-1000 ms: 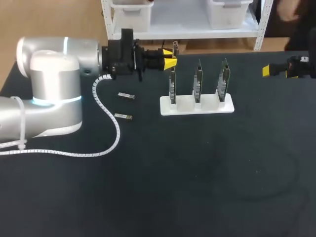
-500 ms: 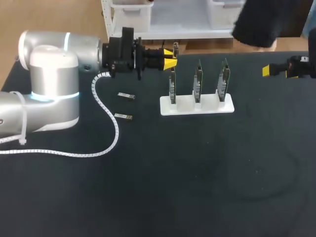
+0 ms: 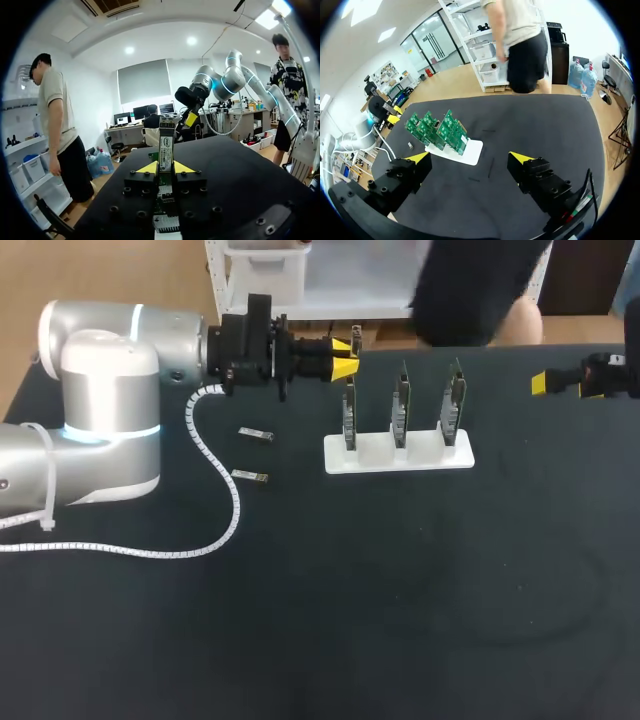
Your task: Pick up the optical module with the left hand, and insert it into the network port with the right hand.
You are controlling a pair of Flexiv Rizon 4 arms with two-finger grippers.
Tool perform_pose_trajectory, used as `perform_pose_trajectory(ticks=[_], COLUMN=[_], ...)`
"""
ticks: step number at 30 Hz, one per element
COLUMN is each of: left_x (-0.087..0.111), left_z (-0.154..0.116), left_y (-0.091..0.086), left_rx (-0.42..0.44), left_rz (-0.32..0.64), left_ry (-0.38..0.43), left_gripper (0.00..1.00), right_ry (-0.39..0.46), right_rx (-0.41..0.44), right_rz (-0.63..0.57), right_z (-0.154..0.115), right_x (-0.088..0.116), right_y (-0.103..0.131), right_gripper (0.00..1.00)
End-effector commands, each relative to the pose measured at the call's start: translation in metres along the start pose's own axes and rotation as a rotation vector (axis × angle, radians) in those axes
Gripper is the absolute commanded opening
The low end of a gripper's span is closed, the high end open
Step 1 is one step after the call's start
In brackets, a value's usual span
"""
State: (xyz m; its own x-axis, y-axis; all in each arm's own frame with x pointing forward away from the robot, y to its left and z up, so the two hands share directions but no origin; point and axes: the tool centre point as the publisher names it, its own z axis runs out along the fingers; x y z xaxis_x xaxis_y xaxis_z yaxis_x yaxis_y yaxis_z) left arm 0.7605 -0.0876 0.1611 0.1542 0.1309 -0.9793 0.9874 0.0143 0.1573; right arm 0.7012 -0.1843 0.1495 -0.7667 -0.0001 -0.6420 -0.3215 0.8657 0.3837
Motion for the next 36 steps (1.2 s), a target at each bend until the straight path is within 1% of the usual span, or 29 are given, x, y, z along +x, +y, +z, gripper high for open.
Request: perform_pose_trajectory(ticks=[1,2,3,5,8,11,13,15,17,18,20,24,27,29,32,34,36], left_x=[0.001,0.001,0.001,0.001,0.001,0.001,0.001,0.001,0.001,0.001,0.001,0.001,0.001,0.001,0.001,0.001,0.001], left_z=[0.001,0.001,0.001,0.001,0.001,0.001,0.001,0.001,0.001,0.001,0.001,0.001,0.001,0.001,0.001,0.001,0.001], left_y=[0.002,0.002,0.002,0.002,0.002,0.002,0.002,0.002,0.002,0.002,0.002,0.002,0.002,0.002,0.002,0.002,0.002], left_rx=[0.005,0.005,0.005,0.005,0.005,0.005,0.005,0.005,0.005,0.005,0.005,0.005,0.005,0.005,0.005,0.005,0.005], left_rz=[0.001,0.001,0.001,0.001,0.001,0.001,0.001,0.001,0.001,0.001,0.001,0.001,0.001,0.001,0.001,0.001,0.001], left_ry=[-0.001,-0.001,-0.001,-0.001,-0.001,-0.001,-0.001,-0.001,-0.001,-0.001,-0.001,-0.001,-0.001,-0.001,-0.001,-0.001,-0.001], left_gripper=[0.0,0.0,0.0,0.0,0.0,0.0,0.0,0.0,0.0,0.0,0.0,0.0,0.0,0.0,0.0,0.0,0.0], right_ry=[0.0,0.0,0.009,0.026,0.069,0.102,0.119,0.121,0.119,0.119,0.125,0.12,0.142,0.151,0.163,0.163,0.162], right_rx=[0.004,0.004,-0.015,-0.078,-0.143,-0.178,-0.176,-0.19,-0.205,-0.227,-0.243,-0.322,-0.362,-0.384,-0.453,-0.497,-0.523], right_rz=[0.0,0.0,-0.038,-0.114,-0.234,-0.348,-0.427,-0.501,-0.549,-0.592,-0.659,-0.746,-0.778,-0.774,-0.783,-0.794,-0.807], right_z=[-0.001,-0.001,0.0,0.002,0.005,0.003,0.002,-0.001,-0.003,-0.004,-0.003,0.007,0.025,0.04,0.062,0.073,0.082], right_x=[0.0,0.0,-0.003,-0.01,-0.021,-0.032,-0.04,-0.049,-0.055,-0.059,-0.065,-0.075,-0.079,-0.08,-0.08,-0.081,-0.083], right_y=[0.001,0.001,0.006,0.017,0.034,0.048,0.057,0.065,0.07,0.074,0.082,0.095,0.101,0.105,0.118,0.127,0.134], right_gripper=[1.0,1.0,1.0,1.0,1.0,1.0,1.0,1.0,1.0,1.0,1.0,1.0,1.0,1.0,1.0,1.0,1.0])
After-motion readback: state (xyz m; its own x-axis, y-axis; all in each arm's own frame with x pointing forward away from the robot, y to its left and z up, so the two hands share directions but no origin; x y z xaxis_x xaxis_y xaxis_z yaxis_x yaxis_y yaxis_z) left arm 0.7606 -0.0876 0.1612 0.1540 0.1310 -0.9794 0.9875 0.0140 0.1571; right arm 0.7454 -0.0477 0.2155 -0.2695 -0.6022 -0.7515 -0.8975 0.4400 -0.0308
